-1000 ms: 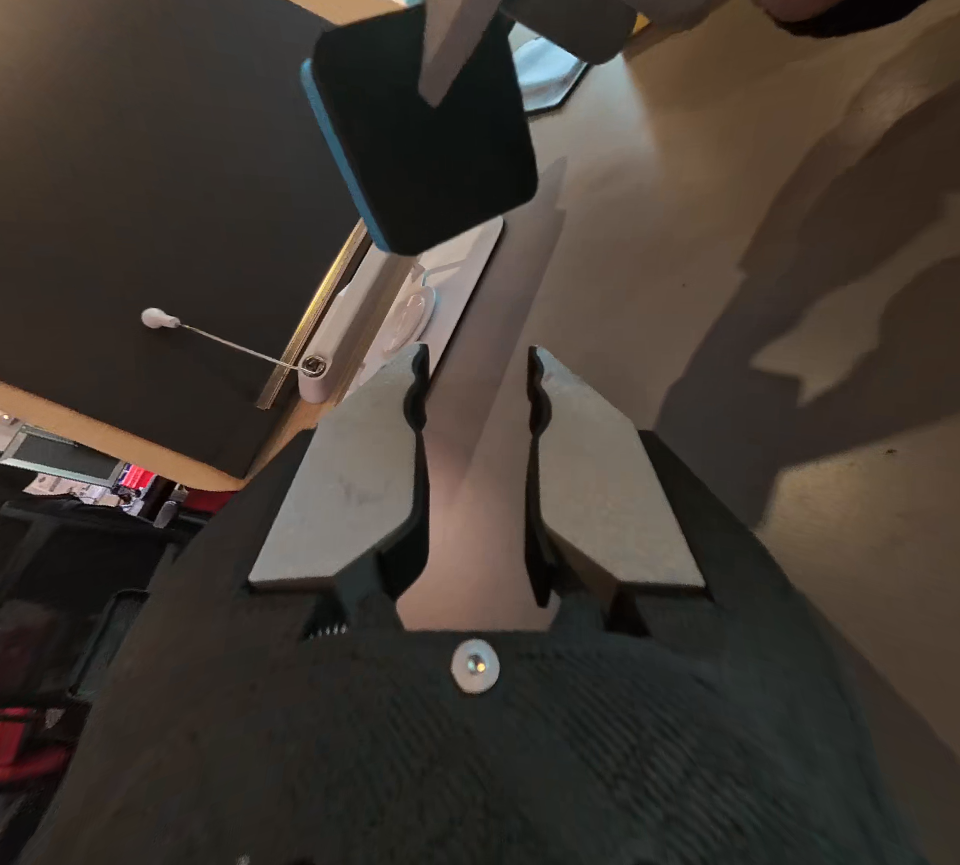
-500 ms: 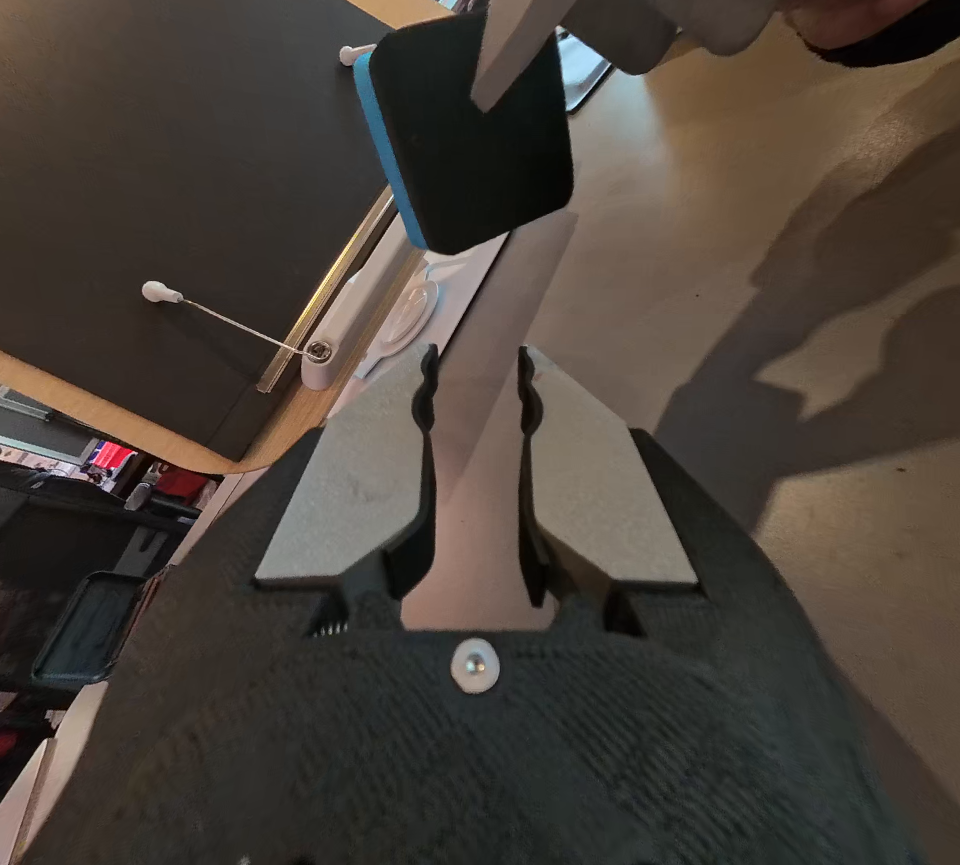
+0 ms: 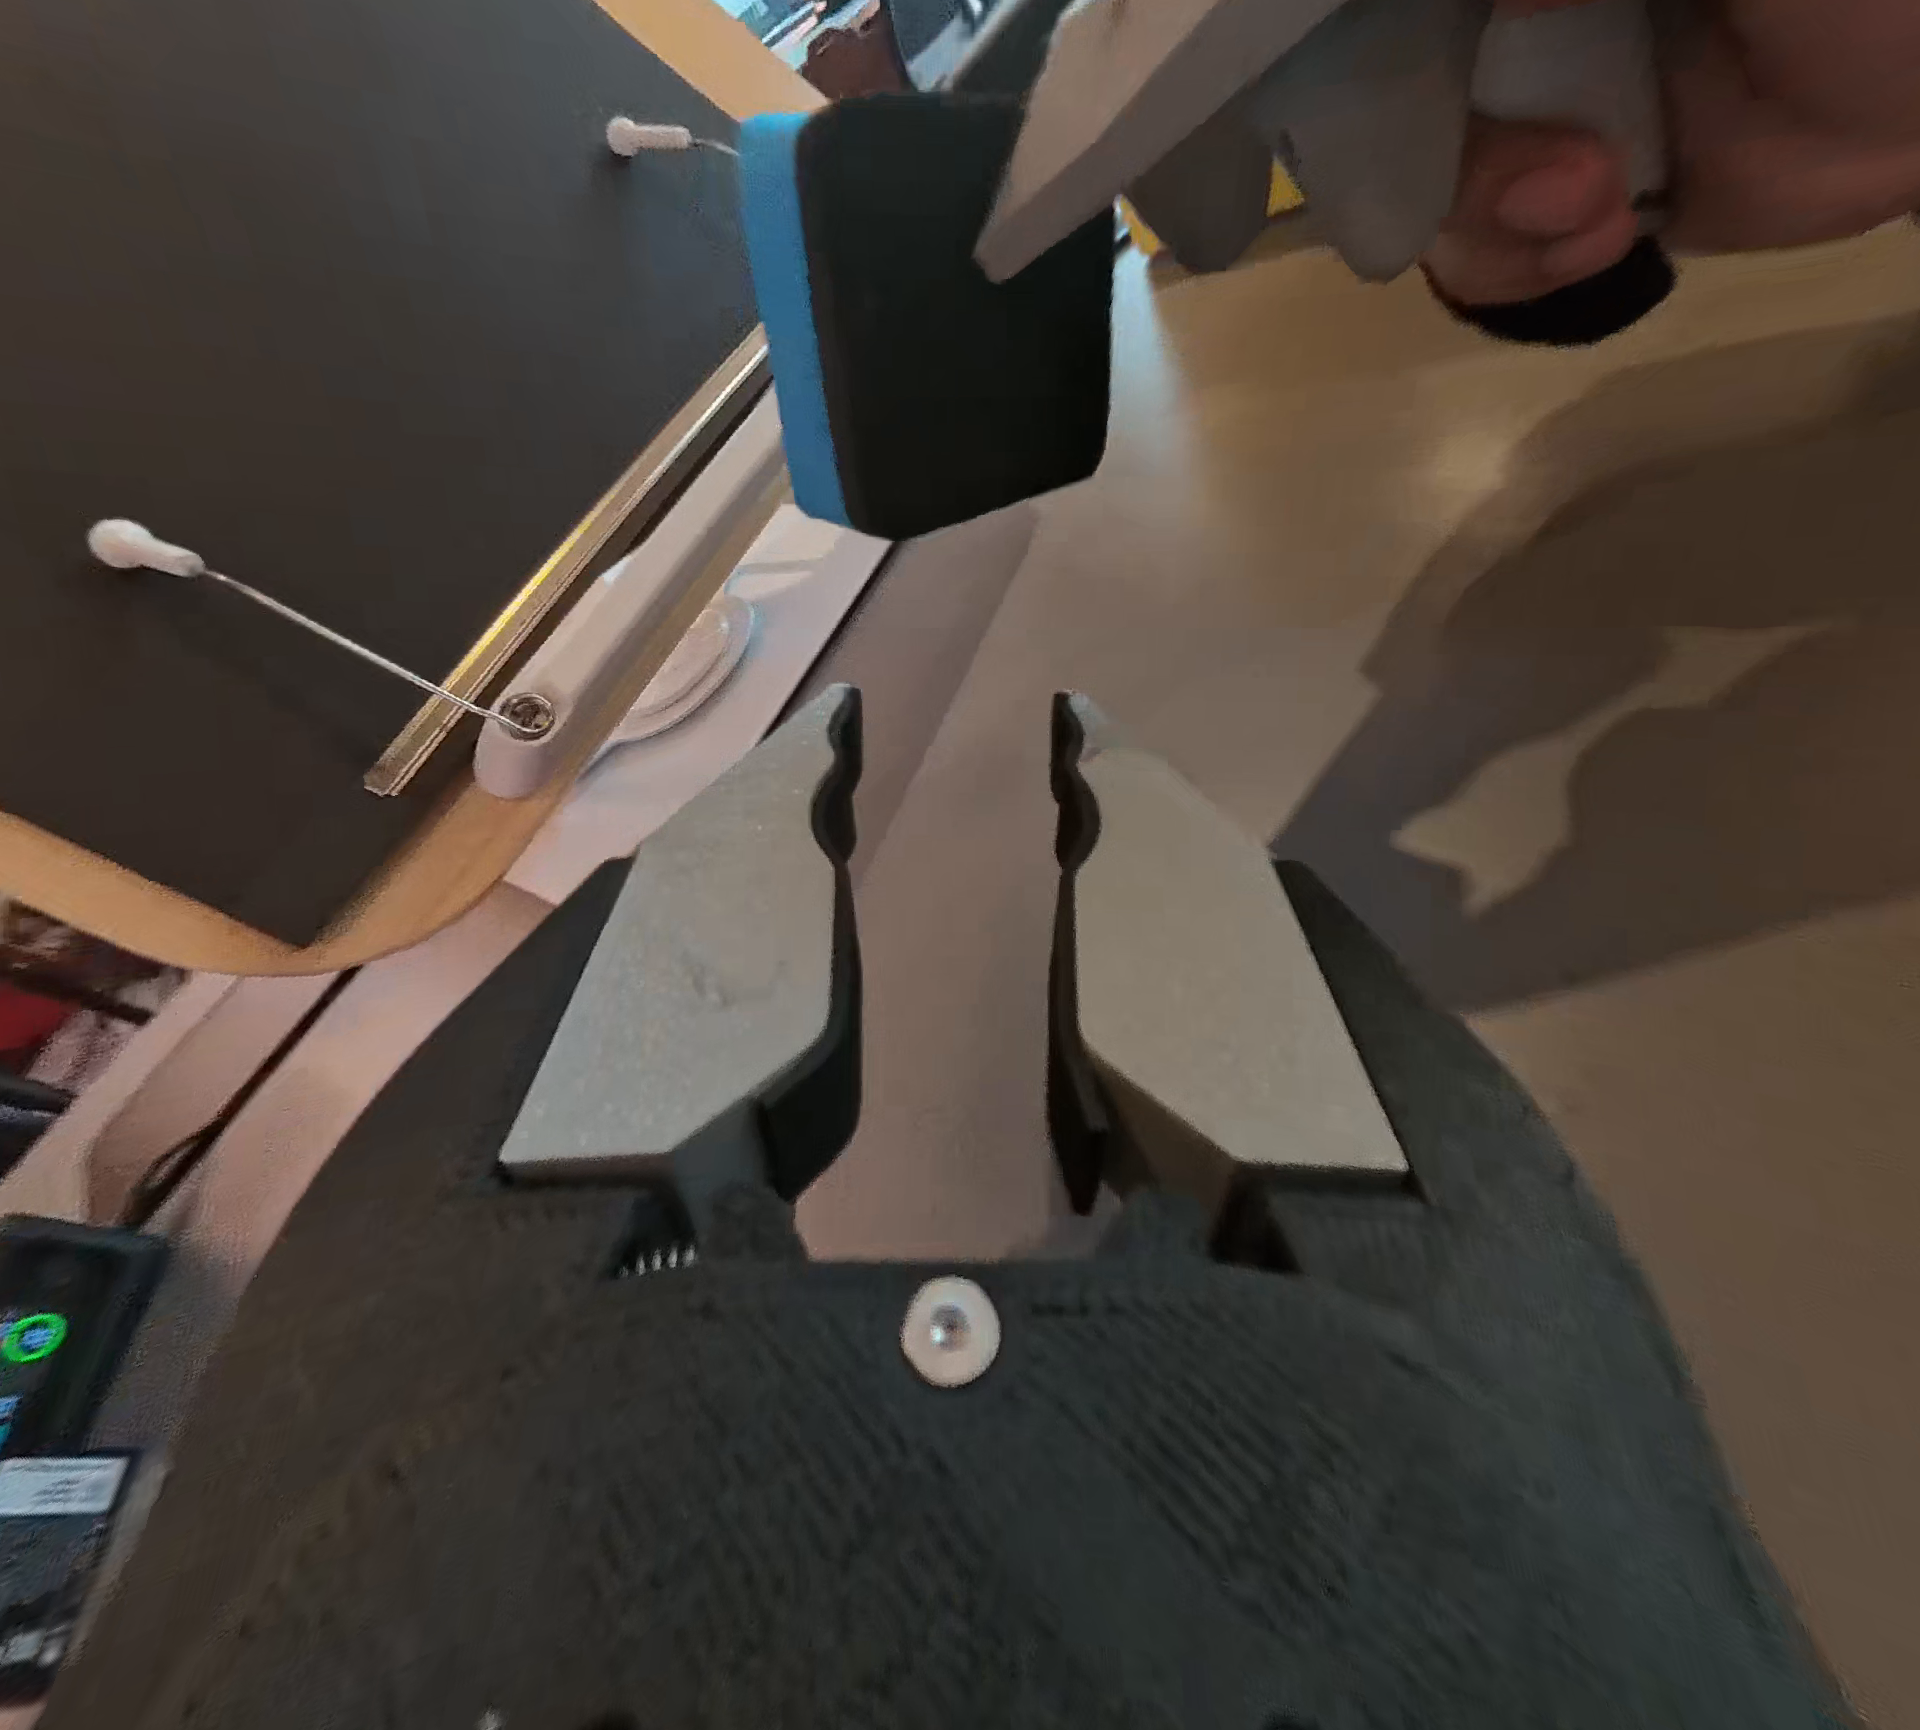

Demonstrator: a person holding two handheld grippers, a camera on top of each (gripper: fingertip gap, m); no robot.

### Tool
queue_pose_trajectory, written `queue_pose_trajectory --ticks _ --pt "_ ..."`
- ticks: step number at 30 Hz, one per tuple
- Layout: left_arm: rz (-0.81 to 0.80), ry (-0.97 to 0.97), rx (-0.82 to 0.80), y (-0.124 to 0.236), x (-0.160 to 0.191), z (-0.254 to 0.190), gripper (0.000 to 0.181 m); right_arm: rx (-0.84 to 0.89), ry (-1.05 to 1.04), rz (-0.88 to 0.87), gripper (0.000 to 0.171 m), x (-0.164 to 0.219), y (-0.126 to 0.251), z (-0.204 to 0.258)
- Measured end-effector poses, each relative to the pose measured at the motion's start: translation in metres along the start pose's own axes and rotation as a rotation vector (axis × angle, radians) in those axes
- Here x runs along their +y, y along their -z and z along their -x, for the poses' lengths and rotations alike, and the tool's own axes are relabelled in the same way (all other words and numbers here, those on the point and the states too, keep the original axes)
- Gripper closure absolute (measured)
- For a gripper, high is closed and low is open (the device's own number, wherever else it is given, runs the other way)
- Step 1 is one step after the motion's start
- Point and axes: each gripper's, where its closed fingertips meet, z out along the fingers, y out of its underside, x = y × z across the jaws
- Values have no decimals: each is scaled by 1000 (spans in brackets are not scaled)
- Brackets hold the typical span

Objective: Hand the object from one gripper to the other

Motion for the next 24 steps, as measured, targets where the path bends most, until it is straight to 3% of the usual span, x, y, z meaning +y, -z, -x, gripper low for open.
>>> queue_pose_trajectory --ticks 7,24 --pt "-34 163 21 4 -4 10 149 12 -36 -11 148 -1 2 -5" --pt "-105 266 124 7 -16 0 140 -61 -24 -16 148 -2 0 9"
